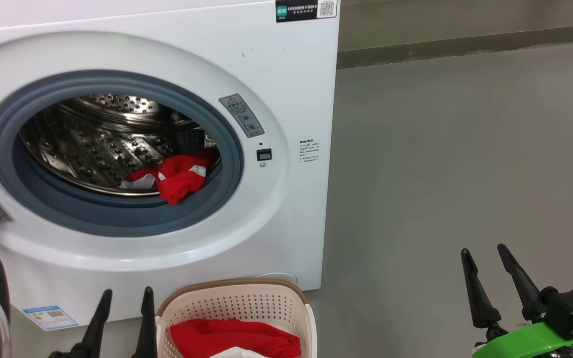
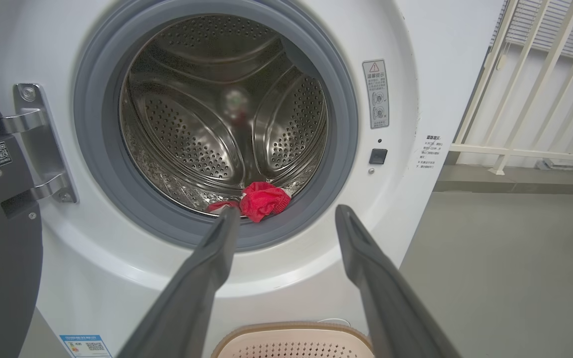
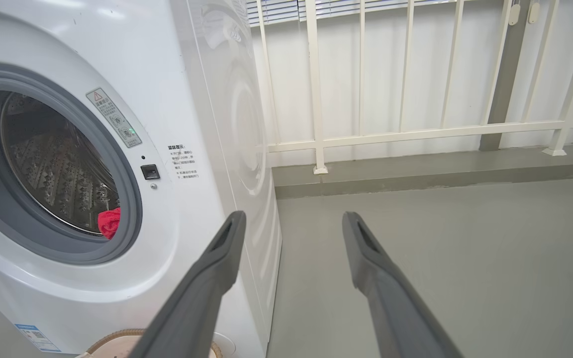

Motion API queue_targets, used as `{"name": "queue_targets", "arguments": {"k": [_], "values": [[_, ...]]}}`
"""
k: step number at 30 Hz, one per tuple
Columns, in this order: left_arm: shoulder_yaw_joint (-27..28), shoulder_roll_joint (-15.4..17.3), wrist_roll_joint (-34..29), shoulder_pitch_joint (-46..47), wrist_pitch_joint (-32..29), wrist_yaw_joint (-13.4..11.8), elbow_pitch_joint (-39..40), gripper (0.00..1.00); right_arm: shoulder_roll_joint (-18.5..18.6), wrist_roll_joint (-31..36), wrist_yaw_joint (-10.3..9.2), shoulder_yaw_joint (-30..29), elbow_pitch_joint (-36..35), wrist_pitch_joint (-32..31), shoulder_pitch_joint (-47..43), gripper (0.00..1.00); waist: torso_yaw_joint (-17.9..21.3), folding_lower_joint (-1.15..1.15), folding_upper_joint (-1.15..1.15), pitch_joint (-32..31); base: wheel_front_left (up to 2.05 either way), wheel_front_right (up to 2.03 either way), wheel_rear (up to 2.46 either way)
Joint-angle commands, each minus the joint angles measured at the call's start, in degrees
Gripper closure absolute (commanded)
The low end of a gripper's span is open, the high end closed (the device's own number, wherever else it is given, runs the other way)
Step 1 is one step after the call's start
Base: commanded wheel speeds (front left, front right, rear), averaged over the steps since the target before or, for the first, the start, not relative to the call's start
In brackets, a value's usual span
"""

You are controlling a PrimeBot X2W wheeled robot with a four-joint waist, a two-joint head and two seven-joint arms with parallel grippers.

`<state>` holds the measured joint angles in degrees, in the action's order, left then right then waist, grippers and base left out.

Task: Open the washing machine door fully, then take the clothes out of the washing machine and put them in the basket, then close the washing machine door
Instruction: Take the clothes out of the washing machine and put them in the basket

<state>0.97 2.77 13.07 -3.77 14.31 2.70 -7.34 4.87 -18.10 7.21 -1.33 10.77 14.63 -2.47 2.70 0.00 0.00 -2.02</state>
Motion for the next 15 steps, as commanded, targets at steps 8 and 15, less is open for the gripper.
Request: {"name": "queue_targets", "arguments": {"k": [8, 15], "values": [[1.4, 0.1, -0.7, 0.5, 0.7, -0.7, 1.9, 0.0, 0.9, 0.2, 0.28, 1.4, -1.3, 0.4, 1.2, 0.0, 0.1, 0.0, 0.0, 0.2, 0.0, 0.0, 0.0], [1.4, 0.1, -0.9, 0.8, 0.7, -1.0, 1.9, 0.0, 0.8, 0.1, 0.28, 1.5, -1.4, 0.4, 1.3, 0.0, 0.2, 0.0, 0.0, 0.7, 0.0, 0.0, 0.0]]}}
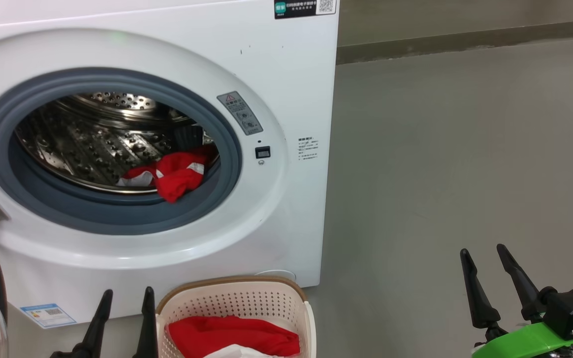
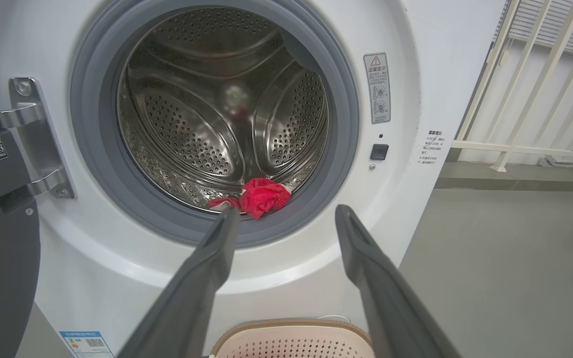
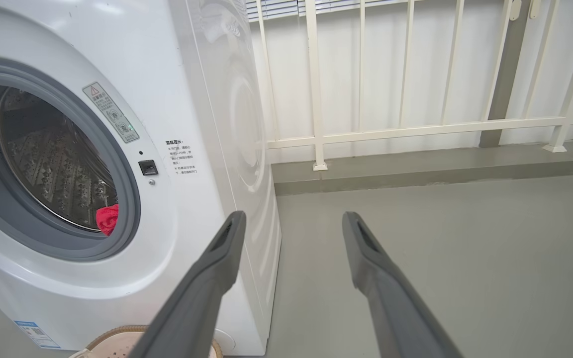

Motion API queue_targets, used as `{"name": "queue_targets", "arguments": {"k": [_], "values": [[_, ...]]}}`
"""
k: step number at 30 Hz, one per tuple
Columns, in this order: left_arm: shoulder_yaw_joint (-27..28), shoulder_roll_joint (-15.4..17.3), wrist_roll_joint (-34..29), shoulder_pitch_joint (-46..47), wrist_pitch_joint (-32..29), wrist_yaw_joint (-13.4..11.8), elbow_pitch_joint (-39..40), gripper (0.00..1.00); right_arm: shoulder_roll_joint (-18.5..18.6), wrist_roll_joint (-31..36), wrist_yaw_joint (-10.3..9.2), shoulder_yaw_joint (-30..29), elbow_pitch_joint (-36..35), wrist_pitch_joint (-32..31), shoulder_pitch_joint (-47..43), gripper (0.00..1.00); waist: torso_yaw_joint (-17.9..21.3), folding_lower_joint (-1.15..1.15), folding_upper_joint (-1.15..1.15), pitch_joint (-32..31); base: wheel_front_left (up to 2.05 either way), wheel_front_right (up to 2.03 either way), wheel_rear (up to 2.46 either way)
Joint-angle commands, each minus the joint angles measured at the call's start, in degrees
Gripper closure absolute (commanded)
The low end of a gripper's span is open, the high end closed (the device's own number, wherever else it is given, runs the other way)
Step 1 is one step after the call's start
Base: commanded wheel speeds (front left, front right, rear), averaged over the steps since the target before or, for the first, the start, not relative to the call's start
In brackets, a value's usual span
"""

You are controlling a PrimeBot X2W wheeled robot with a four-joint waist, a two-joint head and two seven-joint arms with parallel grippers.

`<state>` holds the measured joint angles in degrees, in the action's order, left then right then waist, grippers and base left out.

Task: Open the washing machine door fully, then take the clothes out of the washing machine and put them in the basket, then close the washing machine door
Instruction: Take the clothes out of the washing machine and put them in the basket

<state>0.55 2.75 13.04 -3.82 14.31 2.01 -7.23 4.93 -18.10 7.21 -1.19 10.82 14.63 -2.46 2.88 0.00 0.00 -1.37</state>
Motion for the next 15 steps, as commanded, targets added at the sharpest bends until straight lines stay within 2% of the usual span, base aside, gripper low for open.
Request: {"name": "queue_targets", "arguments": {"k": [1, 15], "values": [[1.8, 0.2, -0.9, 0.9, 0.7, -0.3, 1.7, 0.0, 0.8, 0.1, 0.28, 1.4, -1.4, 0.4, 1.3, 0.0, 0.0, 0.0, 0.0, 0.2, 0.0, 0.0, 0.0], [0.9, 0.1, -0.4, 2.7, 0.7, -1.5, 0.3, 0.0, 0.5, -0.2, 0.28, 1.5, -1.6, 0.4, 2.4, 0.0, -0.3, 0.0, 0.0, 2.3, 0.0, 0.0, 0.0]]}}
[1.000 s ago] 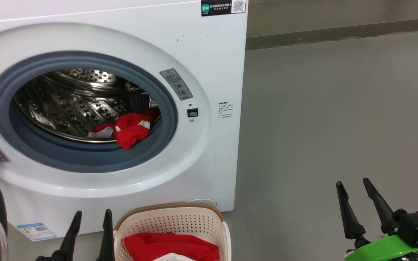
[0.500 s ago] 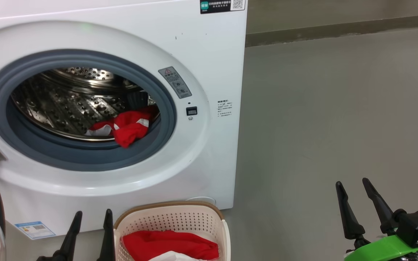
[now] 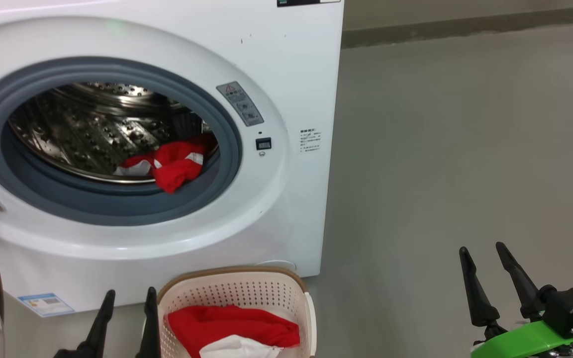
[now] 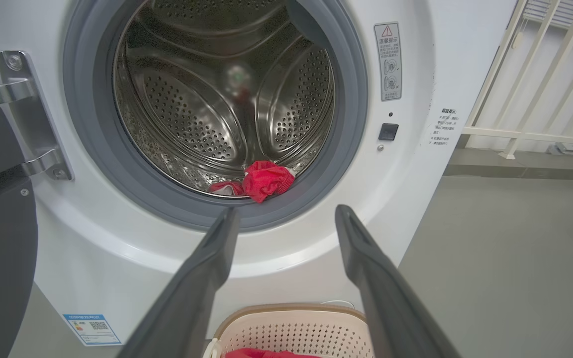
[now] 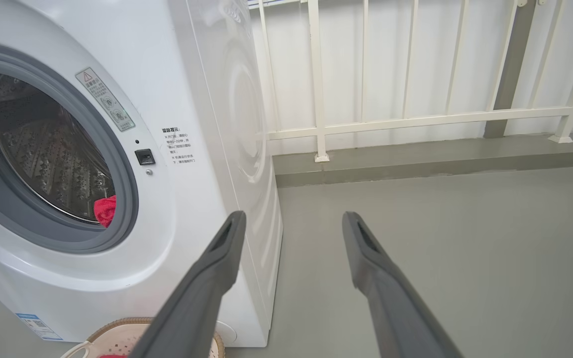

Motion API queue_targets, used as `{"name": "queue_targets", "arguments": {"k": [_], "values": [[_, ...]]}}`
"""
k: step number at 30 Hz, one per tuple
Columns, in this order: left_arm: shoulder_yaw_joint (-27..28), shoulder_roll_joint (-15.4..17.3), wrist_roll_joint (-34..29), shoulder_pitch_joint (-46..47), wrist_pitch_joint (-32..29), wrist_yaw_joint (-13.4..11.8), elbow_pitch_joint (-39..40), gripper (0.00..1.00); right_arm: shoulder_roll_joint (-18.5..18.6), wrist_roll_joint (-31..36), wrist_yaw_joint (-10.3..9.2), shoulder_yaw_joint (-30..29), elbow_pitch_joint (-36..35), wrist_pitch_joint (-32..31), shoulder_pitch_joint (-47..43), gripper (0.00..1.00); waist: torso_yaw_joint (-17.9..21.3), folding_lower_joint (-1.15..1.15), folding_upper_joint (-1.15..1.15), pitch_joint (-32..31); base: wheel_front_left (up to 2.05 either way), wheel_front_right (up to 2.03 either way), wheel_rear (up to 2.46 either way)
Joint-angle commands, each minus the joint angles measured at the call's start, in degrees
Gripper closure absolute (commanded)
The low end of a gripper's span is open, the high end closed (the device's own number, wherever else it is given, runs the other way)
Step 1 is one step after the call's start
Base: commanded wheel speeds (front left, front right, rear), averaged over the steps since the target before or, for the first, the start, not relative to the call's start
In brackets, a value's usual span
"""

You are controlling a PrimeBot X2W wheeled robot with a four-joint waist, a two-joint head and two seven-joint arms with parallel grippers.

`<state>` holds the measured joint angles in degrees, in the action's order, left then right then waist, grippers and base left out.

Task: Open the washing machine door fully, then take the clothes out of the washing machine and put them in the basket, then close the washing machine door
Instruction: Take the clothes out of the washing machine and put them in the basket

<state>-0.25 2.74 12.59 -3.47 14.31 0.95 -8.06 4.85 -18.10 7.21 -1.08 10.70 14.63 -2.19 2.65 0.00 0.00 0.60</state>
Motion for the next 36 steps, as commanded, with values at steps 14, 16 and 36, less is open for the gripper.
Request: {"name": "queue_targets", "arguments": {"k": [14, 16, 36], "values": [[2.2, 0.7, 3.3, 15.5, -0.5, -0.5, -5.7, 0.0, 1.0, -0.2, 0.28, 2.2, -2.6, 0.4, 6.7, 0.0, -1.5, 0.0, 0.0, 8.9, 0.0, 0.0, 0.0], [2.4, 1.0, 3.7, 18.2, -0.7, -0.3, -7.2, 0.0, 1.1, -0.2, 0.28, 2.5, -2.6, 0.4, 7.5, 0.0, -1.4, 0.0, 0.0, 10.1, 0.0, 0.0, 0.0], [2.2, 5.5, 4.5, 50.2, -0.6, 1.1, -30.6, 0.0, 2.5, -0.1, 0.28, 5.1, -3.1, 0.4, 14.0, 0.0, 0.6, 0.0, 0.0, 22.6, 0.0, 0.0, 0.0]]}}
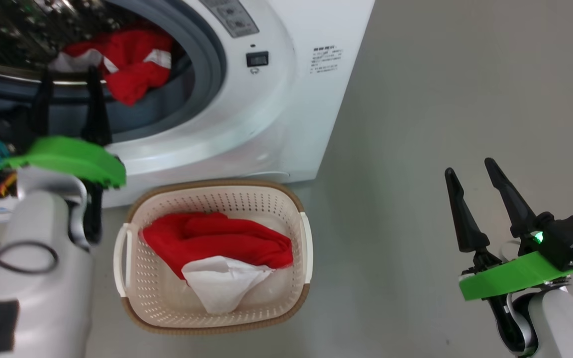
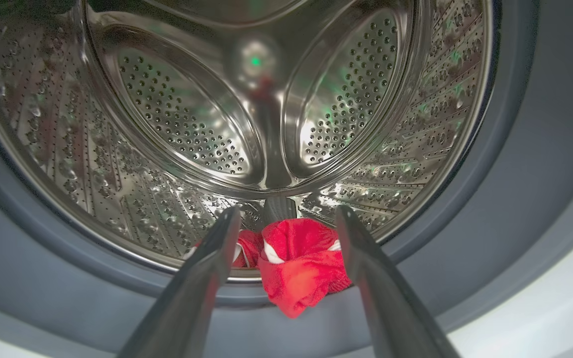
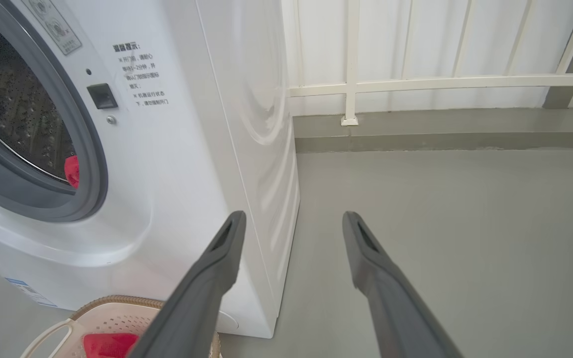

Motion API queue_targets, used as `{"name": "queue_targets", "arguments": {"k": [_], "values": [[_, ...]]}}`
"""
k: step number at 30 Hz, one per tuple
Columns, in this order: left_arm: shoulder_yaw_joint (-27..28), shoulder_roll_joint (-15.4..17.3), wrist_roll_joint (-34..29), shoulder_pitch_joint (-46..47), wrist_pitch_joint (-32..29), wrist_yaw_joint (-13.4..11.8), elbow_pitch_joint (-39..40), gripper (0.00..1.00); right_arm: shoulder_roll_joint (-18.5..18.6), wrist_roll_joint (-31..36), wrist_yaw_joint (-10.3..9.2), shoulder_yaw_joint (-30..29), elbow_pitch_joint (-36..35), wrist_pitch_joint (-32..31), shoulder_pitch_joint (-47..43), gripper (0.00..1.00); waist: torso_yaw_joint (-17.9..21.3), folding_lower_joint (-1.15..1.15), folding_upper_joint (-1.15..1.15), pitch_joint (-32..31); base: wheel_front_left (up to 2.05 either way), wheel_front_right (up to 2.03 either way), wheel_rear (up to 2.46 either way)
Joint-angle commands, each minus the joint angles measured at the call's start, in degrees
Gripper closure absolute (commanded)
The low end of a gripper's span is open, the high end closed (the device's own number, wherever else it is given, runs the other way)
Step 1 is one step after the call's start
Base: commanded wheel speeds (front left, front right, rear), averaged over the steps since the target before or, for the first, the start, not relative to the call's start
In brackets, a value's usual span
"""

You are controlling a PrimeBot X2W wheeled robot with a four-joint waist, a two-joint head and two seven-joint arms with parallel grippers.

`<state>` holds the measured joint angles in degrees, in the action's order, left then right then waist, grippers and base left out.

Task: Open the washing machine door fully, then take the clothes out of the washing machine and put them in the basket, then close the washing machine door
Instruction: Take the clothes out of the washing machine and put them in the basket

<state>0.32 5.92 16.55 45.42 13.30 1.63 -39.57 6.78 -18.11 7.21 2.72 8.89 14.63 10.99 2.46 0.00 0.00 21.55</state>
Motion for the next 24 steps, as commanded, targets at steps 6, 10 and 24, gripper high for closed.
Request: {"name": "queue_targets", "arguments": {"k": [6, 10, 24], "values": [[1.9, 3.1, 1.9, 9.5, 0.8, 1.8, -7.9, 0.0, 0.7, -0.4, 0.28, 2.1, -1.3, 0.4, 2.3, 0.0, 2.1, 0.0, 0.0, 4.4, 0.0, 0.0, 0.0], [1.9, 3.3, 2.9, 14.3, -0.6, 2.5, -13.6, 0.0, 0.7, -0.5, 0.28, 2.5, -1.3, 0.4, 3.5, 0.0, 2.7, 0.0, 0.0, 6.1, 0.0, 0.0, 0.0], [1.2, 3.8, 5.2, 26.5, -15.7, 1.6, -29.2, 0.0, 0.7, -1.3, 0.28, 5.3, -1.1, 0.4, 6.6, 0.0, 4.6, 0.0, 0.0, 9.4, 0.0, 0.0, 0.0]]}}
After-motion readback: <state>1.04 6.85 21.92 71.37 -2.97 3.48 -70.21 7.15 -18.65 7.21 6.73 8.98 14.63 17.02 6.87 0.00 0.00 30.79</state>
